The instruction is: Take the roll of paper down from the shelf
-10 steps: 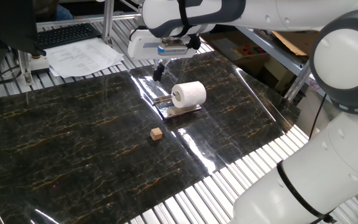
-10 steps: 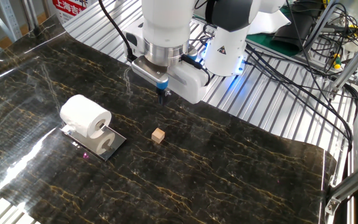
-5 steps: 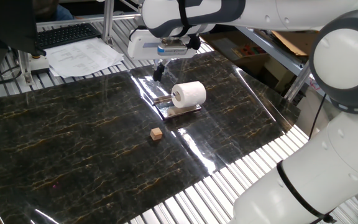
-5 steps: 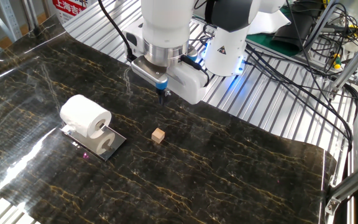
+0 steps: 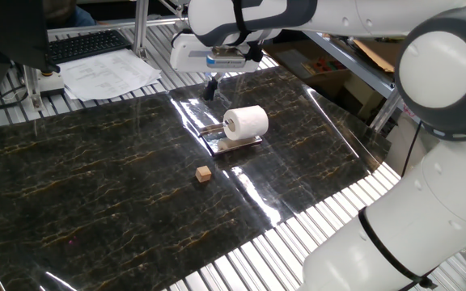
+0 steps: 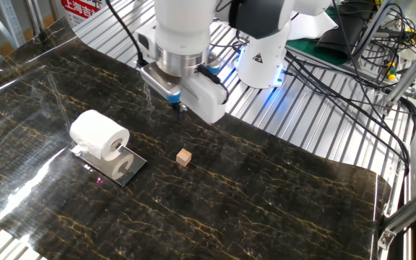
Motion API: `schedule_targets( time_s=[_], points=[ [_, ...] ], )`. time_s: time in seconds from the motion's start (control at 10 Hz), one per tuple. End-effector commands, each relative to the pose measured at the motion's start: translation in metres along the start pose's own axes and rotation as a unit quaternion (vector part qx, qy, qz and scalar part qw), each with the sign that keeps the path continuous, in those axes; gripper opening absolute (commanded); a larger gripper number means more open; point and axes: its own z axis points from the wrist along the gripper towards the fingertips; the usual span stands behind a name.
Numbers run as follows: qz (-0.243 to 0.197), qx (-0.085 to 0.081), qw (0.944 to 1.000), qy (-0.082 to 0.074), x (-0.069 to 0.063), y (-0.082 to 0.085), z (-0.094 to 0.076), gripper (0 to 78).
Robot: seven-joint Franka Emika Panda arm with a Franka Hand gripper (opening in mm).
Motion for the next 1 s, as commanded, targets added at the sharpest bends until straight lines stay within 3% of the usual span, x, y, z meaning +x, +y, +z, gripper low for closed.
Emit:
schedule_targets(
  time_s=[0.1, 0.3, 1.0],
  points=[
    [0.028, 0.003, 0.9996, -0.005, -0.0094, -0.0069, -0.0007, 0.0],
    [0.043, 0.008, 0.999, -0.007, -0.0105, -0.0073, -0.0008, 0.0],
    [0.104, 0.001, 0.9946, -0.002, -0.0122, -0.0086, 0.0007, 0.0]
  ],
)
